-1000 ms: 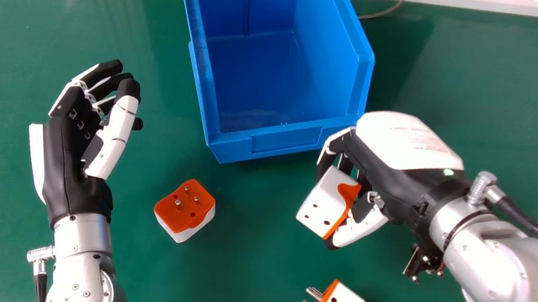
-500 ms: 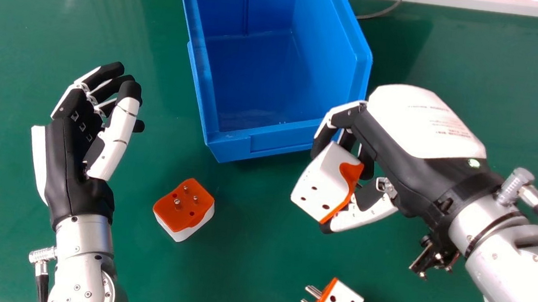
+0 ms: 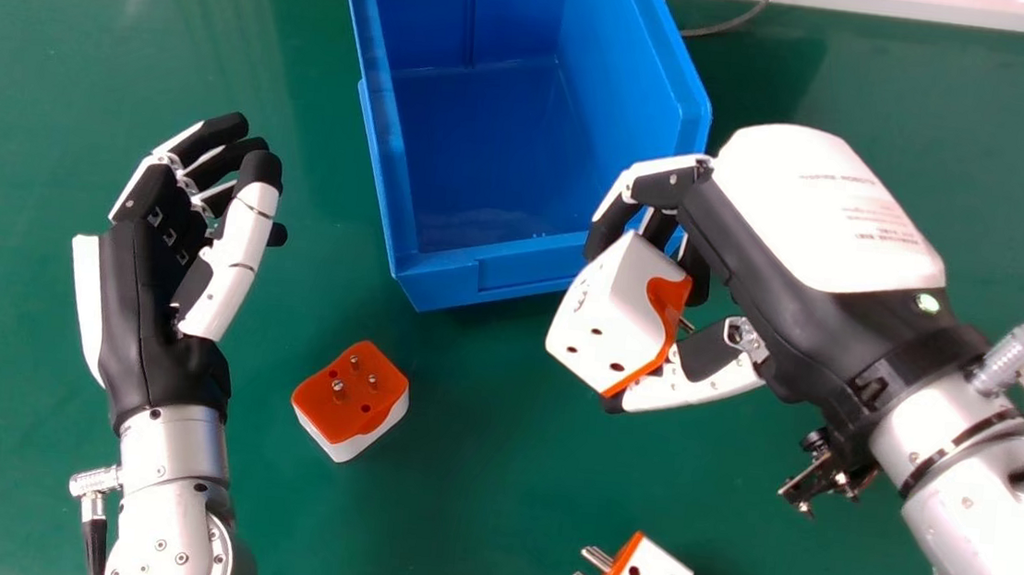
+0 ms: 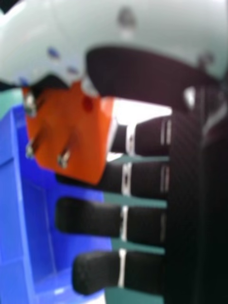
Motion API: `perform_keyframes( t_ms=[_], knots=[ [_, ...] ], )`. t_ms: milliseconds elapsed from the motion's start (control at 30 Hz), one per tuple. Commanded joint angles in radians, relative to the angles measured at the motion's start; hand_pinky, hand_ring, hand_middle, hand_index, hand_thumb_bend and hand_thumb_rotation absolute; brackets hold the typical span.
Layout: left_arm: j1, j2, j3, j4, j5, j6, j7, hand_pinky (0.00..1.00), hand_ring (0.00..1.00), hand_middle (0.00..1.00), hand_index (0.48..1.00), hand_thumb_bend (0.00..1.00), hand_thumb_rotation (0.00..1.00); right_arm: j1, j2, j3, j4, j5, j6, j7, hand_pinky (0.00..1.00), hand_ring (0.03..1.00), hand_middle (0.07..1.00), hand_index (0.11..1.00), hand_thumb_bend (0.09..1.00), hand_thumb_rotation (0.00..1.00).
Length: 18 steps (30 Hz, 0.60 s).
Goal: Pick all objects and put in blue box
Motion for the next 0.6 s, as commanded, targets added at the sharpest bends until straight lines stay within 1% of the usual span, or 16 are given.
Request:
perform_keyframes(
  t_ms=[0,67,100,133,200,267,333,467,567],
  knots=[
    [-0.010,-0.002,-0.007,-0.007,0.006,-0.023,0.001,0.50,0.64,0.70,0.688,0.59,0.44,-0.016,0.016,-0.020,-0.039,0.003,-0.011,-0.025,0.23,0.346,0.459,0.538,0.508,0.00],
    [-0.008,-0.003,-0.011,-0.009,0.004,-0.025,-0.004,0.50,0.64,0.70,0.688,0.59,0.44,-0.039,0.029,-0.014,-0.037,-0.012,-0.009,-0.028,0.23,0.346,0.459,0.538,0.508,0.00],
    [-0.007,-0.005,-0.014,-0.014,0.006,-0.023,-0.003,0.50,0.64,0.70,0.688,0.59,0.44,-0.051,0.036,-0.012,-0.032,-0.016,-0.012,-0.036,0.23,0.346,0.459,0.538,0.508,0.00],
    [-0.005,-0.005,-0.016,-0.017,0.011,-0.023,0.001,0.50,0.64,0.70,0.688,0.59,0.44,-0.063,0.043,-0.008,-0.026,-0.022,-0.015,-0.044,0.24,0.346,0.459,0.540,0.508,0.00],
    [-0.005,-0.006,-0.018,-0.014,0.018,-0.028,0.008,0.50,0.64,0.70,0.688,0.59,0.44,-0.090,0.051,0.003,-0.013,-0.043,-0.020,-0.053,0.24,0.346,0.459,0.540,0.508,0.00],
    [-0.004,-0.011,-0.020,-0.019,0.026,-0.026,0.021,0.50,0.64,0.70,0.688,0.59,0.44,-0.127,0.061,0.013,0.008,-0.058,-0.019,-0.054,0.24,0.346,0.459,0.540,0.508,0.00],
    [-0.003,-0.014,-0.022,-0.020,0.030,-0.025,0.028,0.51,0.64,0.70,0.689,0.59,0.44,-0.164,0.073,0.021,0.027,-0.066,-0.015,-0.051,0.25,0.347,0.462,0.537,0.509,0.00],
    [0.005,-0.017,-0.027,-0.035,0.025,-0.016,0.023,0.51,0.64,0.70,0.687,0.59,0.44,-0.239,0.097,0.034,0.060,-0.068,0.009,-0.027,0.25,0.344,0.460,0.539,0.508,0.00],
    [0.006,-0.017,-0.026,-0.032,0.029,-0.021,0.023,0.51,0.64,0.70,0.687,0.59,0.44,-0.292,0.113,0.042,0.091,-0.070,0.019,-0.025,0.25,0.344,0.460,0.539,0.508,0.00]
  ],
)
